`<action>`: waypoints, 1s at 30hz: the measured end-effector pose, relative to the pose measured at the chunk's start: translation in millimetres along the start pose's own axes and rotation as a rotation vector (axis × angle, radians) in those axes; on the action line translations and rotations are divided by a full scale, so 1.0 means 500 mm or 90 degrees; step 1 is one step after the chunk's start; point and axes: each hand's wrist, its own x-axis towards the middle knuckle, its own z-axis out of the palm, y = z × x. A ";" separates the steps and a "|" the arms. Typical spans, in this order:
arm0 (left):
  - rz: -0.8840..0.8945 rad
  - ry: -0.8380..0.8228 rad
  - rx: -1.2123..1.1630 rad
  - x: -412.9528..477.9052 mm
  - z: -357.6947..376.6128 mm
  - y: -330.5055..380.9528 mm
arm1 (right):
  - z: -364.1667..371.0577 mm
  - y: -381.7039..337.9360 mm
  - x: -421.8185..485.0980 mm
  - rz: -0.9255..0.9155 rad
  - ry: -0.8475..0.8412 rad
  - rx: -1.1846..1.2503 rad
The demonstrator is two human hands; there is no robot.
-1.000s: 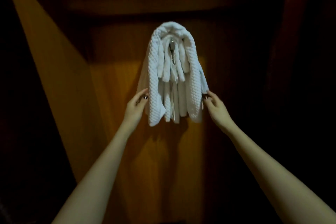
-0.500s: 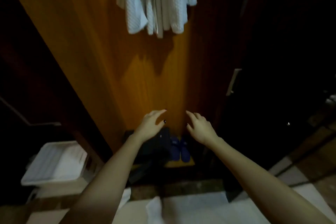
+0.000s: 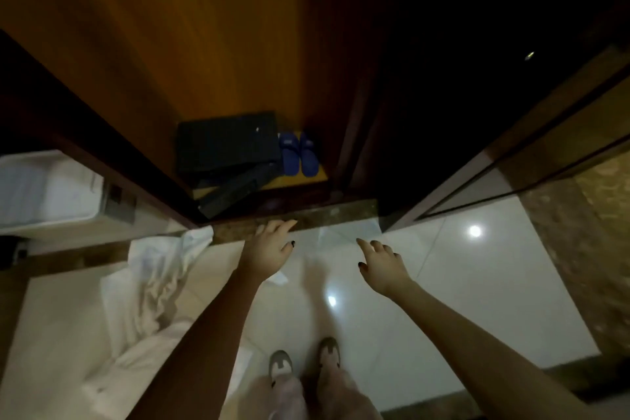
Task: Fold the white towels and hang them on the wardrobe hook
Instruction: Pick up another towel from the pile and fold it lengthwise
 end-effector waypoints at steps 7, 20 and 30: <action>-0.109 -0.072 -0.006 -0.086 0.206 -0.189 | 0.215 -0.061 0.091 -0.018 -0.107 -0.026; -0.341 -0.097 -0.080 -0.072 0.459 -0.473 | 0.446 -0.269 0.417 -0.122 -0.182 -0.009; -0.451 -0.033 -0.224 0.154 0.835 -0.645 | 0.733 -0.283 0.796 -0.199 -0.221 -0.135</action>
